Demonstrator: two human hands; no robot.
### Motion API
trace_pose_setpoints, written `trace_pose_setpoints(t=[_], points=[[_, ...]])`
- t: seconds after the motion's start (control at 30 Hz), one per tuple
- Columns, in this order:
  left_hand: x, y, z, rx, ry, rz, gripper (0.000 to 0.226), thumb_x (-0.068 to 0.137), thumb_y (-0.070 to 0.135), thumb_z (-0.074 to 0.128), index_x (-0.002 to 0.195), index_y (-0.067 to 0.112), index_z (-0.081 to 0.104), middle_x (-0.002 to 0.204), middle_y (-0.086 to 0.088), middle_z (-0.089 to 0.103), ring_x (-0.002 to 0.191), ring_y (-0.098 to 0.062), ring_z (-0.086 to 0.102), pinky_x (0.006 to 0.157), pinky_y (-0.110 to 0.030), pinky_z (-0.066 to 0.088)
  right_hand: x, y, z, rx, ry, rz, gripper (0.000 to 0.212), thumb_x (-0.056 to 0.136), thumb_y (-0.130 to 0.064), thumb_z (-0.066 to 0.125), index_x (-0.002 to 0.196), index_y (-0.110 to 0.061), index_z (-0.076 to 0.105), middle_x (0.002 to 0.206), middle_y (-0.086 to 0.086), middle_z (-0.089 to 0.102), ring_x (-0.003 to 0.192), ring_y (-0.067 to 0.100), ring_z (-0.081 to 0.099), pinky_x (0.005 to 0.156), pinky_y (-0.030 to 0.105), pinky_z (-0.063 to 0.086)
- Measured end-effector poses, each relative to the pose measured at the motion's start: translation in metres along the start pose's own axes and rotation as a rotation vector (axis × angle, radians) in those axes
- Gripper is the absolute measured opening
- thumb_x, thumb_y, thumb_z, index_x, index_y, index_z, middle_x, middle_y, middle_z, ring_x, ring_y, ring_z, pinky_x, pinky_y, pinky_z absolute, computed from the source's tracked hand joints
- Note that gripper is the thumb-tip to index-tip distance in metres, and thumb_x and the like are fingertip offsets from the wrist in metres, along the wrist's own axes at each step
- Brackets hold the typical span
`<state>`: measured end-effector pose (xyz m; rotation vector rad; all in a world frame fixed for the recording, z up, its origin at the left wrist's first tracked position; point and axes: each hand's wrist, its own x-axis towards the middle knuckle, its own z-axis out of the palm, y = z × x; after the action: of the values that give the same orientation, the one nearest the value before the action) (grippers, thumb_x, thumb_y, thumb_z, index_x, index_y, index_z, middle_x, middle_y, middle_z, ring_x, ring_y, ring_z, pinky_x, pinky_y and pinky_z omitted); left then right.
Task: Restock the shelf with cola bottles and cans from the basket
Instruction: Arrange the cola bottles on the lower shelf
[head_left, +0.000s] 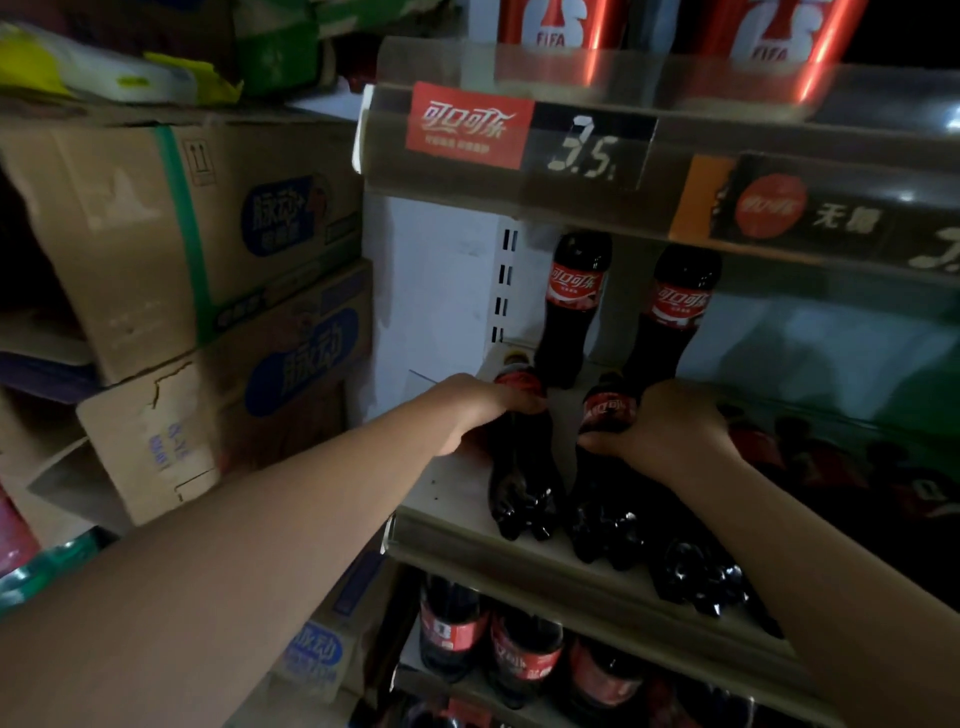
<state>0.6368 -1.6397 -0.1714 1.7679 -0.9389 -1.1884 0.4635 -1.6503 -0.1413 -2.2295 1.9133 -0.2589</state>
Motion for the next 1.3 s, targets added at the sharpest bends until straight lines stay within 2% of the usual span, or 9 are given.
trace_pose_setpoints(t=[0.1, 0.2, 0.4, 0.5, 0.57, 0.67, 0.8, 0.97, 1.3], points=[[0.002, -0.004, -0.007, -0.051, 0.030, 0.001, 0.073, 0.064, 0.037, 0.086, 0.120, 0.004, 0.054, 0.110, -0.013, 0.065, 0.088, -0.025, 0.064, 0.066, -0.030, 0.054, 0.001, -0.012, -0.003, -0.093, -0.057, 0.001, 0.058, 0.077, -0.057, 0.071, 0.101, -0.009, 0.050, 0.090, 0.005, 0.049, 0.102, 0.027, 0.061, 0.070, 0.026, 0.038], [0.005, -0.011, -0.019, -0.100, 0.063, 0.004, 0.091, 0.048, 0.044, 0.090, 0.123, 0.005, 0.056, 0.108, -0.011, 0.068, 0.095, -0.027, 0.067, 0.084, -0.038, 0.056, 0.000, -0.022, -0.007, -0.132, -0.127, -0.003, 0.053, 0.081, -0.054, 0.068, 0.104, -0.009, 0.052, 0.094, 0.007, 0.055, 0.095, 0.025, 0.061, 0.072, 0.028, 0.046], [-0.001, -0.009, -0.039, -0.180, 0.062, 0.047, 0.057, 0.069, 0.034, 0.084, 0.111, 0.006, 0.056, 0.095, -0.008, 0.068, 0.079, -0.018, 0.066, 0.055, -0.023, 0.049, 0.004, -0.031, -0.011, -0.098, -0.205, 0.044, 0.064, 0.079, -0.048, 0.073, 0.122, -0.006, 0.052, 0.119, 0.012, 0.059, 0.106, 0.031, 0.063, 0.090, 0.042, 0.055], [-0.004, -0.002, -0.039, -0.205, 0.074, 0.117, 0.053, 0.067, 0.032, 0.086, 0.104, 0.004, 0.061, 0.094, -0.010, 0.071, 0.080, -0.019, 0.070, 0.062, -0.025, 0.056, 0.005, -0.029, -0.006, 0.047, -0.213, 0.060, 0.045, 0.082, -0.036, 0.074, 0.112, -0.011, 0.053, 0.123, 0.014, 0.057, 0.112, 0.032, 0.059, 0.092, 0.044, 0.053], [-0.006, 0.002, -0.036, -0.211, 0.076, 0.176, 0.043, 0.067, 0.028, 0.086, 0.097, 0.003, 0.066, 0.092, -0.010, 0.074, 0.081, -0.020, 0.072, 0.074, -0.028, 0.058, 0.009, -0.020, -0.001, 0.276, -0.172, 0.155, 0.053, 0.069, -0.029, 0.085, 0.101, -0.010, 0.046, 0.115, 0.014, 0.059, 0.106, 0.035, 0.060, 0.087, 0.049, 0.055], [-0.008, 0.007, -0.029, -0.240, 0.070, 0.289, 0.021, 0.071, 0.020, 0.084, 0.084, 0.012, 0.070, 0.087, -0.005, 0.075, 0.086, -0.018, 0.071, 0.087, -0.030, 0.054, 0.007, -0.002, 0.010, 0.586, -0.090, 0.240, 0.070, 0.052, -0.026, 0.093, 0.108, -0.009, 0.054, 0.102, 0.008, 0.065, 0.093, 0.032, 0.065, 0.074, 0.045, 0.057], [-0.007, 0.011, -0.021, -0.278, 0.068, 0.435, 0.032, 0.070, 0.011, 0.083, 0.099, 0.013, 0.069, 0.094, -0.001, 0.075, 0.094, -0.014, 0.070, 0.097, -0.034, 0.051, -0.006, 0.013, 0.015, 0.701, 0.179, 0.141, 0.037, 0.058, -0.031, 0.091, 0.087, -0.018, 0.072, 0.082, 0.003, 0.074, 0.074, 0.025, 0.071, 0.072, 0.043, 0.060], [-0.010, 0.005, -0.003, -0.249, 0.068, 0.570, 0.047, 0.071, 0.005, 0.081, 0.111, 0.015, 0.059, 0.103, 0.002, 0.070, 0.095, -0.005, 0.066, 0.090, -0.023, 0.052, -0.026, 0.023, 0.018, 0.644, 0.385, 0.012, 0.049, 0.068, -0.035, 0.085, 0.113, -0.024, 0.067, 0.102, -0.003, 0.072, 0.096, 0.021, 0.067, 0.073, 0.028, 0.049], [-0.008, -0.010, 0.012, -0.121, -0.026, 0.707, 0.060, 0.072, 0.006, 0.080, 0.118, 0.024, 0.045, 0.117, 0.010, 0.057, 0.107, -0.001, 0.055, 0.090, -0.020, 0.047, -0.038, 0.033, 0.029, 0.613, 0.412, -0.070, 0.064, 0.074, -0.024, 0.083, 0.127, -0.012, 0.049, 0.124, 0.008, 0.059, 0.116, 0.028, 0.054, 0.081, 0.025, 0.035]])
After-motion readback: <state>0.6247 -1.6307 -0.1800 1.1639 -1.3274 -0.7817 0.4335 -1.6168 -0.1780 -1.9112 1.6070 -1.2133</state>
